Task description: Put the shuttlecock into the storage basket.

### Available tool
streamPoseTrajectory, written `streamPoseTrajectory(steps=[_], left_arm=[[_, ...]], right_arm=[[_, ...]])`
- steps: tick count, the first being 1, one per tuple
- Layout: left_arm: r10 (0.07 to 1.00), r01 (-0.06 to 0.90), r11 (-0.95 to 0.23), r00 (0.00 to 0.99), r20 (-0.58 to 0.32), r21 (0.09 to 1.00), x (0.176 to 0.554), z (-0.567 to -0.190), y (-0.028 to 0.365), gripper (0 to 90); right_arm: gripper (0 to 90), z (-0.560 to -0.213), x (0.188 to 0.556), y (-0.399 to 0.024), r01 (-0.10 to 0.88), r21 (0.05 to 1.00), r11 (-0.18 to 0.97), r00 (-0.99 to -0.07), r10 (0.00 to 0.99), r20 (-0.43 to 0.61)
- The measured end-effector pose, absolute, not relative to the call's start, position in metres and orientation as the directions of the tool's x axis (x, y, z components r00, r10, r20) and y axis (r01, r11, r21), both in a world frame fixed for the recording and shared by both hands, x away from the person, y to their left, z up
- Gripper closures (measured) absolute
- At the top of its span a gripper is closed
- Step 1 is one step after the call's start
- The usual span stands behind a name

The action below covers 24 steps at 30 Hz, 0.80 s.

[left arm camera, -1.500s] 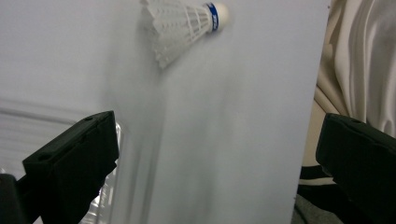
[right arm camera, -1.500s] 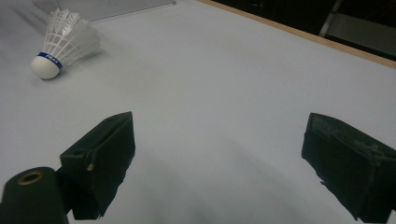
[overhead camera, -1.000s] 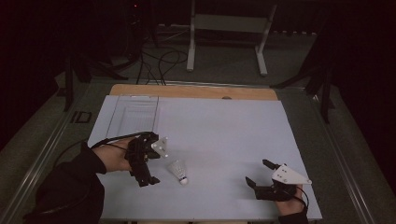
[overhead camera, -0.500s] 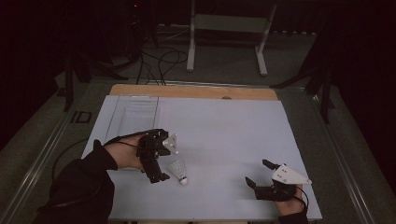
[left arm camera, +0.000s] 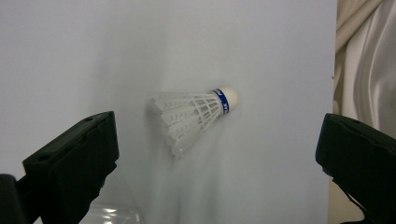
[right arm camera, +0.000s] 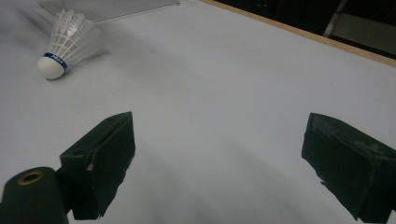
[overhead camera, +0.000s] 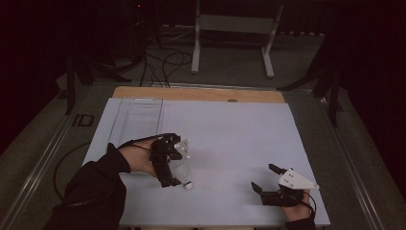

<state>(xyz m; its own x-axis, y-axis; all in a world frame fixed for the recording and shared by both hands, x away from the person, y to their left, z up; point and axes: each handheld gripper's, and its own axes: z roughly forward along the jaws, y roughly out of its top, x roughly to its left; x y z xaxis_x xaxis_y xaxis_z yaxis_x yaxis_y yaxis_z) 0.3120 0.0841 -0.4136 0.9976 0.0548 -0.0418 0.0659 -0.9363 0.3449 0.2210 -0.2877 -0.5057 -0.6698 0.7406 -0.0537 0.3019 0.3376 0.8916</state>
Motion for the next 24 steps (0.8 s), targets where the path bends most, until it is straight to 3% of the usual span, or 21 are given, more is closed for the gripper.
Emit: streamPoseTrajectory(steps=[17,24], left_arm=[[0.093,0.114,-0.954,0.992,-0.087,0.277,0.329,-0.451,0.079,9.3],[0.089,0.112,-0.96,0.991,-0.104,0.255,0.333,-0.462,0.078,23.2]], right_arm=[[9.6,-0.506,0.221,-0.288,0.304,0.89,0.341,-0.673,0.738,-0.053],[9.6,-0.506,0.221,-0.288,0.305,0.89,0.34,-0.675,0.736,-0.05]])
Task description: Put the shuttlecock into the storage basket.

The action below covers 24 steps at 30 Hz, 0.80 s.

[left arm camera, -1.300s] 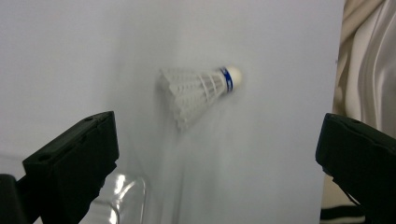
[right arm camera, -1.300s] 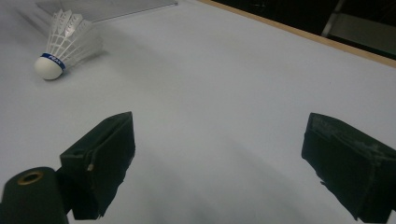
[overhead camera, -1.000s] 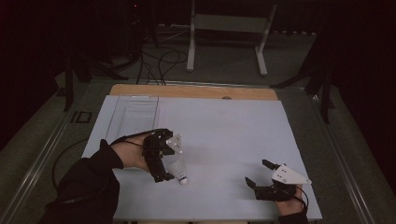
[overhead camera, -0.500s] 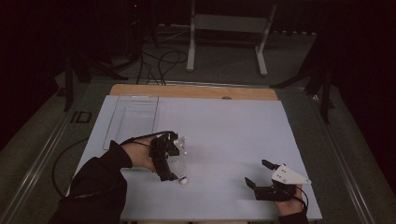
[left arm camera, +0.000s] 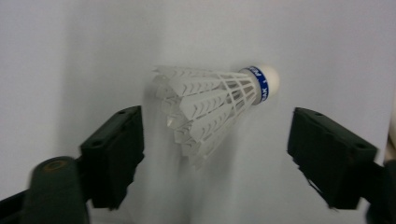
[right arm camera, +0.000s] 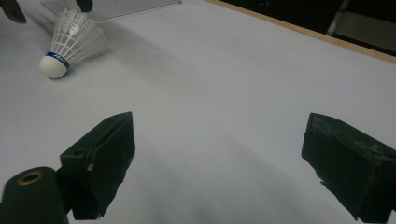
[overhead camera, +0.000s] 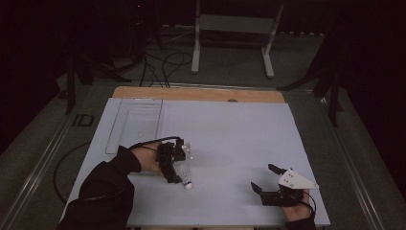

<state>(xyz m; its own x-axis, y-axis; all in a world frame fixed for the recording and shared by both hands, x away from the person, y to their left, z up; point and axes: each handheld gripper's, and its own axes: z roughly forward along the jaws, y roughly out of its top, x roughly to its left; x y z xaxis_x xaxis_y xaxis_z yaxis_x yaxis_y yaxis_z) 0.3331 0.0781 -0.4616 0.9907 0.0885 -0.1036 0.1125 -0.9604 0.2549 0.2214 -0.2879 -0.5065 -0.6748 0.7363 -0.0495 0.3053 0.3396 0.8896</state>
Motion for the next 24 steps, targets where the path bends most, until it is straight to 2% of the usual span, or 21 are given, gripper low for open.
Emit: streamPoseTrajectory(steps=[2,4,5,15,24], left_arm=[[0.083,0.107,-0.961,0.991,-0.106,0.253,0.334,-0.464,0.078,30.1],[0.076,0.1,-0.964,0.992,-0.104,0.246,0.334,-0.466,0.077,31.8],[0.077,0.1,-0.965,0.992,-0.104,0.242,0.335,-0.466,0.077,36.5],[0.055,0.081,-0.972,0.991,-0.121,0.221,0.337,-0.476,0.074,46.7],[0.006,0.045,-0.974,0.985,-0.173,0.221,0.339,-0.48,0.075,64.7]], right_arm=[[9.6,-0.506,0.221,-0.288,0.306,0.89,0.338,-0.675,0.736,-0.048],[9.6,-0.507,0.222,-0.288,0.306,0.89,0.337,-0.675,0.737,-0.047],[9.6,-0.507,0.222,-0.288,0.306,0.891,0.335,-0.675,0.736,-0.045],[9.6,-0.507,0.222,-0.288,0.308,0.891,0.334,-0.676,0.736,-0.042],[9.6,-0.507,0.222,-0.289,0.315,0.89,0.331,-0.671,0.741,-0.038]])
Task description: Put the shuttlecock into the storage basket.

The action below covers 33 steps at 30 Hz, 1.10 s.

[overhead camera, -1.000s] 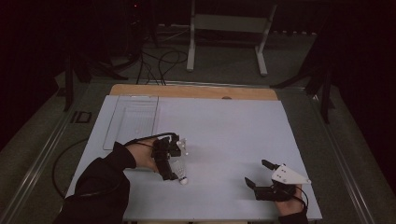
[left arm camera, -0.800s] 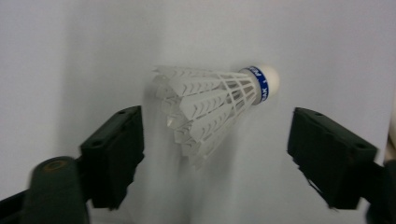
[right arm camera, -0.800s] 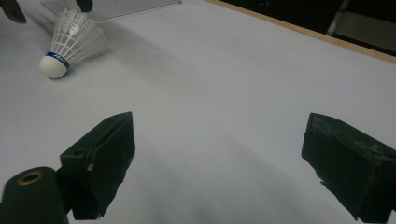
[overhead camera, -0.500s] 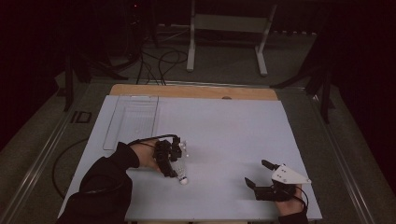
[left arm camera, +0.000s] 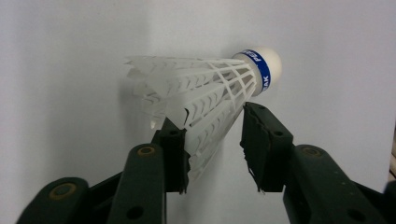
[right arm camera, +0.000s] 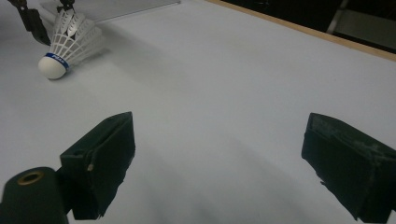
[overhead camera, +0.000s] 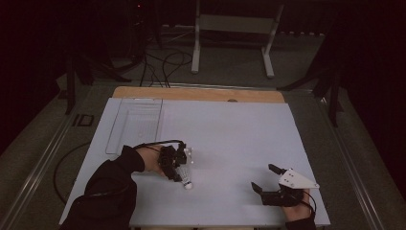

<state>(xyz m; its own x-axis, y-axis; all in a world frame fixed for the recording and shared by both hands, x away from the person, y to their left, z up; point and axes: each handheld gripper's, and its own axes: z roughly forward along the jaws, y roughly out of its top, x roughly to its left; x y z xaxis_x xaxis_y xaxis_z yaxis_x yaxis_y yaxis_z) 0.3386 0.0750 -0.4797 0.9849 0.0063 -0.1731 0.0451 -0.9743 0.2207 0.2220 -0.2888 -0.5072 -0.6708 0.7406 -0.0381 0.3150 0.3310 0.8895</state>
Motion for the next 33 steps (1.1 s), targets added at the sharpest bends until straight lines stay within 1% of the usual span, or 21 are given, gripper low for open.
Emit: streamPoseTrajectory(steps=[1,2,5,8,9,12,19,21,23,26,33], left_arm=[[-0.004,0.037,-0.974,0.984,-0.178,0.225,0.338,-0.479,0.075,68.9],[-0.004,0.037,-0.974,0.984,-0.178,0.225,0.338,-0.479,0.075,71.0],[-0.026,0.026,-0.972,0.975,-0.221,0.232,0.337,-0.475,0.076,82.0],[-0.054,0.004,-0.971,0.97,-0.238,0.239,0.333,-0.472,0.072,88.9],[-0.059,0.001,-0.971,0.968,-0.243,0.24,0.331,-0.471,0.071,89.8],[-0.091,-0.029,-0.97,0.963,-0.252,0.24,0.329,-0.47,0.067,90.0],[-0.113,-0.057,-0.968,0.968,-0.226,0.243,0.326,-0.463,0.066,90.0],[-0.105,-0.051,-0.97,0.97,-0.22,0.238,0.325,-0.46,0.066,90.0],[-0.12,-0.062,-0.966,0.968,-0.222,0.25,0.324,-0.458,0.066,90.0],[-0.106,-0.044,-0.964,0.969,-0.224,0.263,0.325,-0.454,0.067,90.0],[-0.111,-0.049,-0.959,0.971,-0.211,0.28,0.324,-0.444,0.066,90.0]], right_arm=[[9.6,-0.507,0.222,-0.289,0.316,0.889,0.332,-0.671,0.74,-0.038],[9.6,-0.507,0.222,-0.289,0.316,0.889,0.331,-0.671,0.74,-0.037],[9.6,-0.507,0.222,-0.289,0.316,0.889,0.332,-0.671,0.741,-0.038],[9.6,-0.507,0.222,-0.289,0.317,0.888,0.333,-0.67,0.741,-0.039],[9.6,-0.507,0.222,-0.289,0.317,0.888,0.332,-0.67,0.742,-0.039],[9.6,-0.507,0.222,-0.289,0.314,0.889,0.334,-0.671,0.741,-0.042],[9.6,-0.507,0.222,-0.289,0.312,0.89,0.332,-0.671,0.741,-0.041],[9.6,-0.507,0.222,-0.289,0.312,0.89,0.331,-0.671,0.74,-0.04],[9.6,-0.507,0.222,-0.289,0.312,0.891,0.331,-0.67,0.742,-0.041],[9.7,-0.507,0.222,-0.289,0.313,0.89,0.332,-0.671,0.741,-0.041],[9.6,-0.507,0.222,-0.288,0.314,0.89,0.331,-0.67,0.741,-0.039]])
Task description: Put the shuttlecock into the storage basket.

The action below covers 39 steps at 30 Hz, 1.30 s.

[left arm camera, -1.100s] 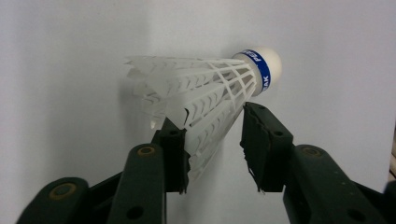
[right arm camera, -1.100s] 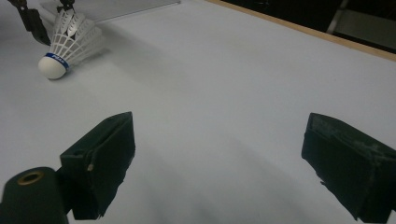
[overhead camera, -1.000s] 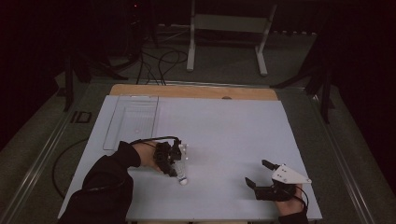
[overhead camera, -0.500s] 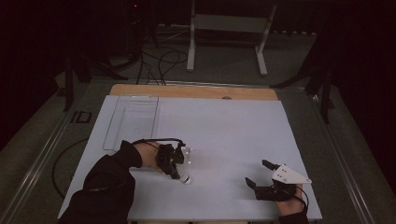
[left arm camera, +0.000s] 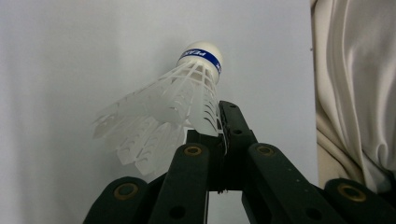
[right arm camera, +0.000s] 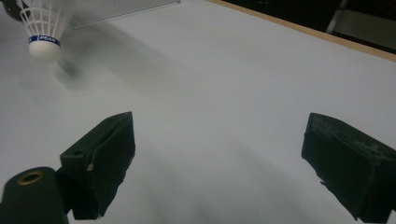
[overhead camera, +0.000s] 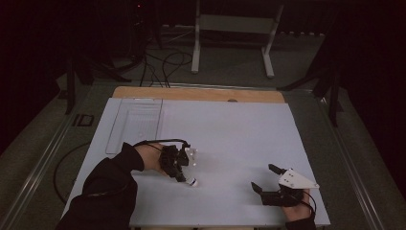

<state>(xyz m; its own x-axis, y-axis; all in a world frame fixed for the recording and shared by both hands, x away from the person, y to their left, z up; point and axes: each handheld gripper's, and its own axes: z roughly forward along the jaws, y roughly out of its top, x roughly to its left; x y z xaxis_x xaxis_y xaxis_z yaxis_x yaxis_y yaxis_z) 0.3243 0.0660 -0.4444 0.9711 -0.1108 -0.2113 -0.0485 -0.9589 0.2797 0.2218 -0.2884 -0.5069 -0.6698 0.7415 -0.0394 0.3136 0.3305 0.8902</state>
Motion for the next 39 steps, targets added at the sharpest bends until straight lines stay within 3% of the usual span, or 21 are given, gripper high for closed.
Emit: streamPoseTrajectory(steps=[39], left_arm=[[-0.117,-0.042,-0.937,0.973,-0.197,0.346,0.33,-0.399,0.071,90.0]], right_arm=[[9.6,-0.507,0.222,-0.288,0.307,0.891,0.335,-0.663,0.747,-0.052]])
